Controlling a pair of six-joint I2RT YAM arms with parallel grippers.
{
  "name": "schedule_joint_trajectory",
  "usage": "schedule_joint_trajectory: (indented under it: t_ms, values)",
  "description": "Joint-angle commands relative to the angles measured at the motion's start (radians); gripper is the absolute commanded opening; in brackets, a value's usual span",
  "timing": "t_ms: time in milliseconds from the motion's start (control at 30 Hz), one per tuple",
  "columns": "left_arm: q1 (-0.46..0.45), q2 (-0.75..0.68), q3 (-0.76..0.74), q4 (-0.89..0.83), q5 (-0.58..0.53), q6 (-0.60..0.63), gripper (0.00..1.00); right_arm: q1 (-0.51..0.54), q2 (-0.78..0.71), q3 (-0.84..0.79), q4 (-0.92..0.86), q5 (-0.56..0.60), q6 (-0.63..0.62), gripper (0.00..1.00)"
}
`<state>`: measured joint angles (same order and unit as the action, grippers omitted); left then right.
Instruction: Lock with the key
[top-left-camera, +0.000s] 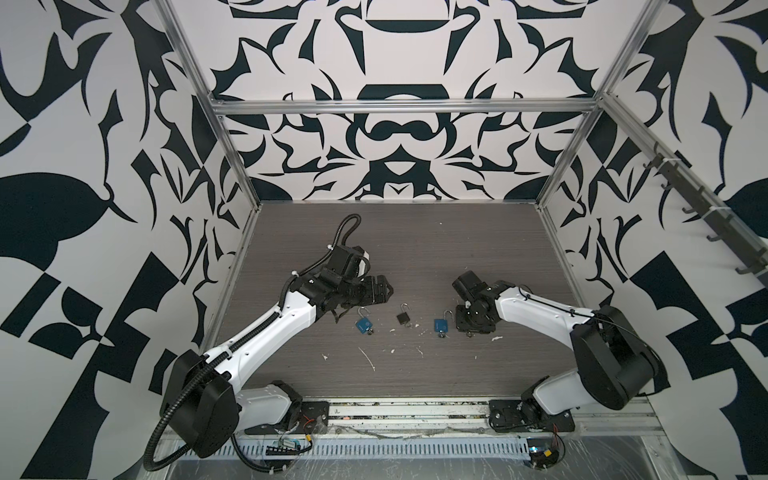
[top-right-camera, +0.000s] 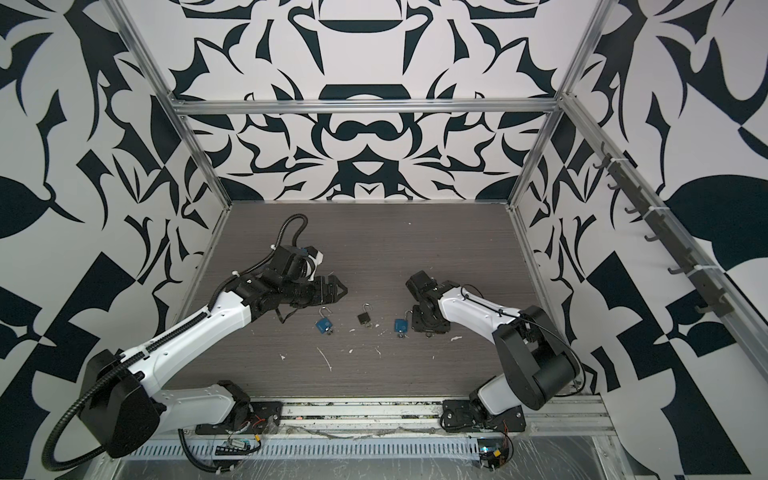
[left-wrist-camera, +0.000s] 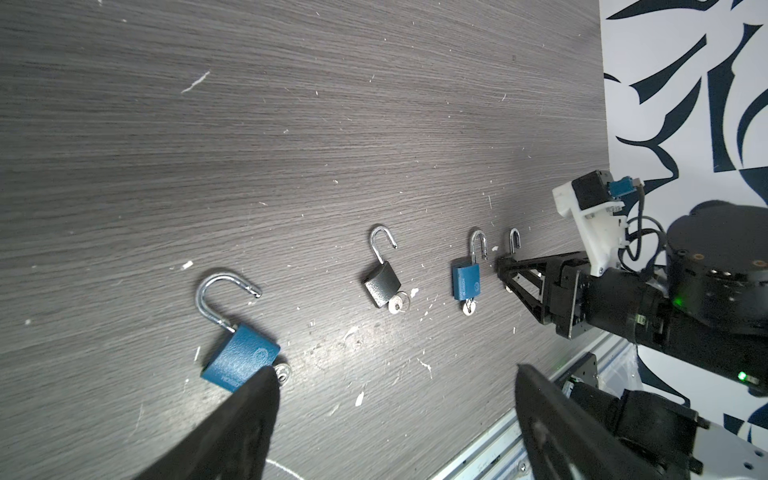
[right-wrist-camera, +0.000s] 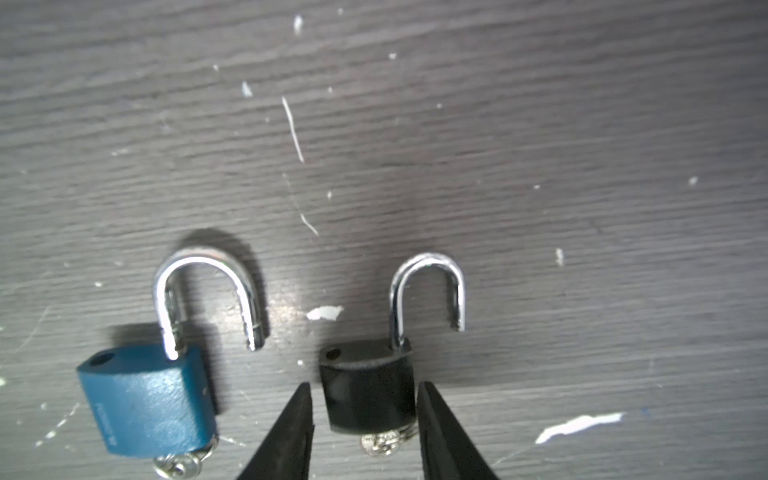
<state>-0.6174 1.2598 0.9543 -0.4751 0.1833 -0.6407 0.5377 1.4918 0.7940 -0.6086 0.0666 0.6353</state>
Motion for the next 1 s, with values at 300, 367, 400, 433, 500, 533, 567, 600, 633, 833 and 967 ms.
schedule_joint_trajectory:
  t_ms: [300,367,400,433,500,533,567,600,633,833,967]
  values:
    - [-0.011,0.003,-0.027,0.009,0.006,-0.015,0.90,0.003,0.030,0.035,0.006,0.051,-0.038,0.41]
    - [-0.012,0.003,-0.029,0.010,0.007,-0.017,0.90,0.003,0.035,0.030,0.019,0.044,-0.034,0.41]
    - [-0.012,0.003,-0.031,0.012,0.006,-0.017,0.90,0.003,0.033,0.022,0.031,0.035,-0.033,0.41]
    - [-0.012,0.003,-0.032,0.012,0.007,-0.018,0.91,0.003,0.032,0.015,0.039,0.033,-0.027,0.40]
    - [-0.013,0.003,-0.035,0.011,0.006,-0.019,0.90,0.003,0.034,0.011,0.044,0.036,-0.023,0.40]
    - [-0.013,0.003,-0.036,0.011,0.008,-0.020,0.90,0.003,0.034,0.010,0.043,0.040,-0.020,0.40]
    - [-0.013,0.004,-0.037,0.012,0.007,-0.022,0.90,0.002,0.036,0.008,0.043,0.044,-0.017,0.40]
    - [-0.013,0.004,-0.038,0.014,0.009,-0.022,0.90,0.002,0.039,0.003,0.043,0.047,-0.011,0.40]
    - [-0.013,0.006,-0.040,0.015,0.010,-0.024,0.90,0.004,0.041,0.001,0.043,0.048,-0.007,0.40]
    - [-0.016,0.003,-0.049,0.023,0.014,-0.031,0.91,0.002,0.047,-0.012,0.019,0.060,0.015,0.41]
    - [-0.018,-0.003,-0.066,0.036,0.015,-0.040,0.90,0.002,0.024,-0.028,0.018,0.069,0.014,0.42]
